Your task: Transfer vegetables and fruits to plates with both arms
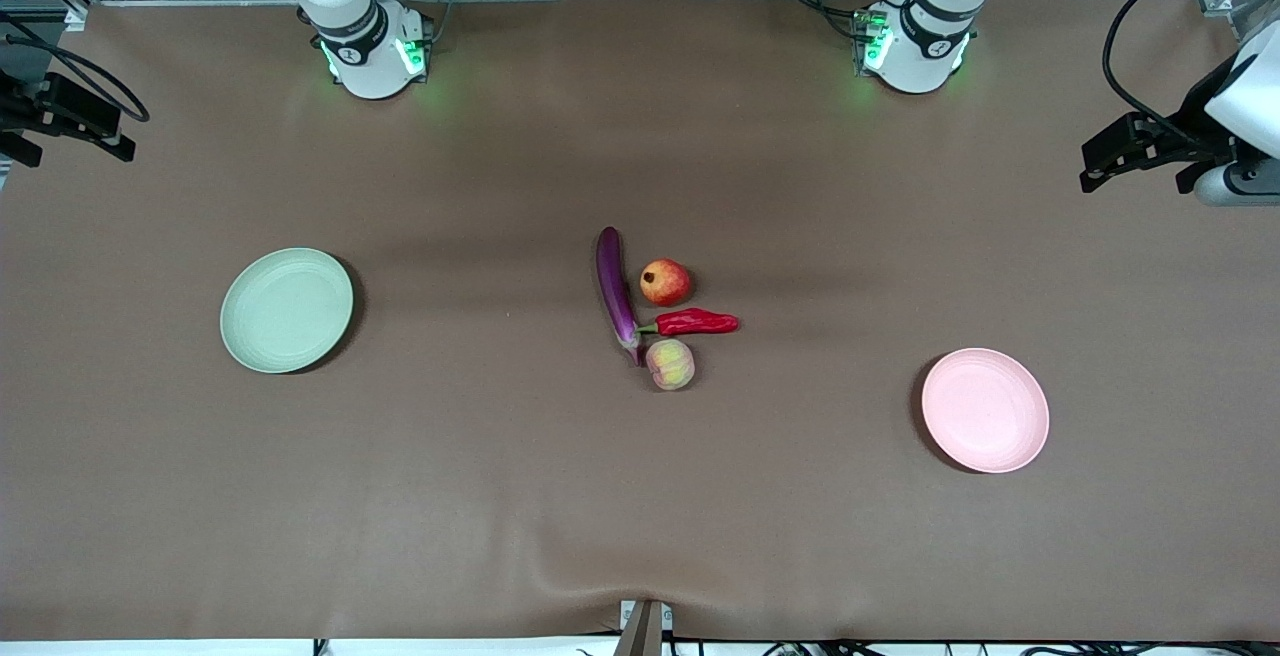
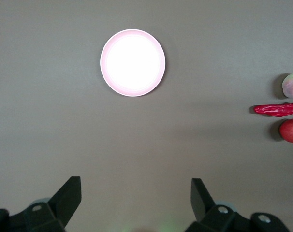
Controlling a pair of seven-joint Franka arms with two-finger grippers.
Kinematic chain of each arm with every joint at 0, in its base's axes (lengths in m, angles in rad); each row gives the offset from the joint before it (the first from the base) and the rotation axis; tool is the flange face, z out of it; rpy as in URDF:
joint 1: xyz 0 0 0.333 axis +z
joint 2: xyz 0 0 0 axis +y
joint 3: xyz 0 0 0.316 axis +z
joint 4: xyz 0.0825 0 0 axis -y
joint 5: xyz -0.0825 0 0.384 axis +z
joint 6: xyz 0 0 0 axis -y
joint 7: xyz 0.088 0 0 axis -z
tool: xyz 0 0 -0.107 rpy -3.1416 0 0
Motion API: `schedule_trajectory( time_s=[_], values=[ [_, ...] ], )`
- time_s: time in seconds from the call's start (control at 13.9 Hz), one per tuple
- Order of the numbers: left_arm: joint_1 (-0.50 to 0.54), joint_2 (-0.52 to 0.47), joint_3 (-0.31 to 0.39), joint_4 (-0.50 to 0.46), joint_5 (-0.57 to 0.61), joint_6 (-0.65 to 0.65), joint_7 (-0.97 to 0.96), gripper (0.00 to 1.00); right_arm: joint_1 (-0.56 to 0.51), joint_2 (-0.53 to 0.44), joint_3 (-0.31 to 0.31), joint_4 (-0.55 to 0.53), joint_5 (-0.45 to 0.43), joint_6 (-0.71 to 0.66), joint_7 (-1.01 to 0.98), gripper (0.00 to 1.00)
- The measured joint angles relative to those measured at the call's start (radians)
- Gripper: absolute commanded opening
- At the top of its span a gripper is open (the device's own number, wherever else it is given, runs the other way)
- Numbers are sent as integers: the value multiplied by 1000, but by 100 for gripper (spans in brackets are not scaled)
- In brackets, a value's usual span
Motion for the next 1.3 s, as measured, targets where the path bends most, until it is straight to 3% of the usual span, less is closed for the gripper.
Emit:
schedule_trajectory(
  time_s=[0.79,1.3],
  values=[
    [1,2,6,0,-24,-1,-2,100,1,0,0,0,0,1,0,100],
    [-7,65,-11,-9,-56,-1,-3,100,1,0,-3,0,-1,0,0,100]
  ],
)
